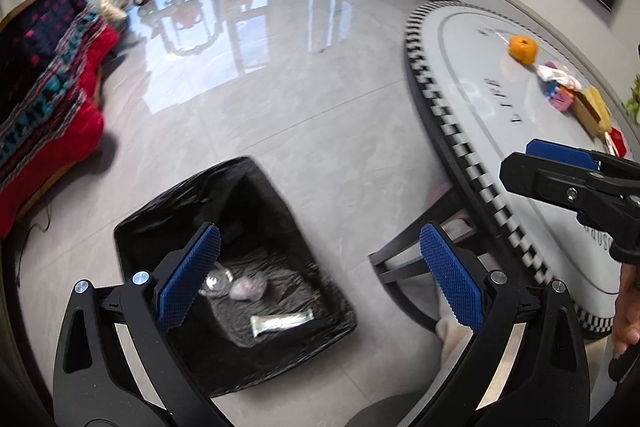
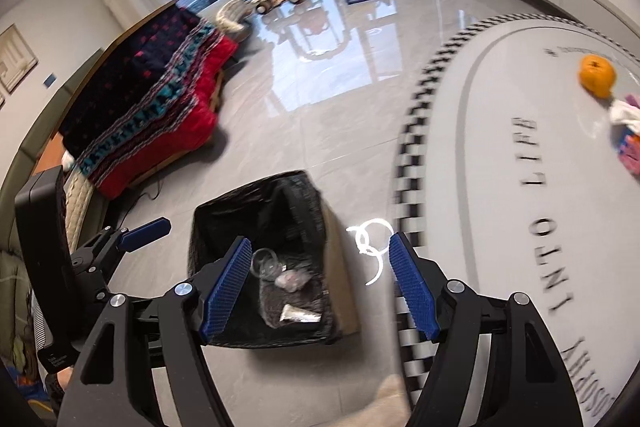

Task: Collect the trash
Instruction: 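Move both tools back to the table toward the white cloth and cardboard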

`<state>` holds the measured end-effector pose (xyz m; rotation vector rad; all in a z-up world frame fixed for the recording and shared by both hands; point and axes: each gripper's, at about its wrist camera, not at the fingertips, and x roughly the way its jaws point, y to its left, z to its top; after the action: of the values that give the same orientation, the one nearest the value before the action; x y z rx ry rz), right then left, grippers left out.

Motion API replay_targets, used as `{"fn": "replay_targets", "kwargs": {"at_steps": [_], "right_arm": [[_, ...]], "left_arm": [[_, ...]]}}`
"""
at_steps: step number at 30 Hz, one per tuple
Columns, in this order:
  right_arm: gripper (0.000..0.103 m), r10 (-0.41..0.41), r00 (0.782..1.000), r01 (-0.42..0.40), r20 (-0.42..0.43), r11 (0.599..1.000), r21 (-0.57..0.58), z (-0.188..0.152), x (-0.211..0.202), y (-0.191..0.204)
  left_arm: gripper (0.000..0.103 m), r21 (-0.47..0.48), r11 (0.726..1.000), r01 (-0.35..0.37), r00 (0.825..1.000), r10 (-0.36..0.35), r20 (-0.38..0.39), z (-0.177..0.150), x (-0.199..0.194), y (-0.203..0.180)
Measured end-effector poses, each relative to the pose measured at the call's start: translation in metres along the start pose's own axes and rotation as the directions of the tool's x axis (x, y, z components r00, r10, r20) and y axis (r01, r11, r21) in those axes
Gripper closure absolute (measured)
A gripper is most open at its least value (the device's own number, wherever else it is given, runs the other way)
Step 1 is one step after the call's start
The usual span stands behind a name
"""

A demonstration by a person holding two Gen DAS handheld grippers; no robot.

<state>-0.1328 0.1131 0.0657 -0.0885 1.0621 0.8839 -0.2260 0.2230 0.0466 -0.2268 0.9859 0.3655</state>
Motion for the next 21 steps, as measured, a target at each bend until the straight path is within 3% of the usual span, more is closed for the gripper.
{"fn": "replay_targets", "kwargs": {"at_steps": [8, 21], "right_arm": [[0.031, -0.118, 0.991, 0.111, 0.057, 0.988, 0.106, 0.017, -0.038, -0.088], [0.031, -0.298, 0.952, 0.274, 0.072, 0.932, 0.236, 0.026, -0.088, -0.223]], "left_arm": [[0.006, 0.156, 0.984, 0.082, 0.997, -0.083, -0.005, 0.043, 0.019, -0.089], [0.006, 0.34, 0.914, 0.223, 0.975, -0.211, -0.073, 0.09, 0.05, -0.221]]}}
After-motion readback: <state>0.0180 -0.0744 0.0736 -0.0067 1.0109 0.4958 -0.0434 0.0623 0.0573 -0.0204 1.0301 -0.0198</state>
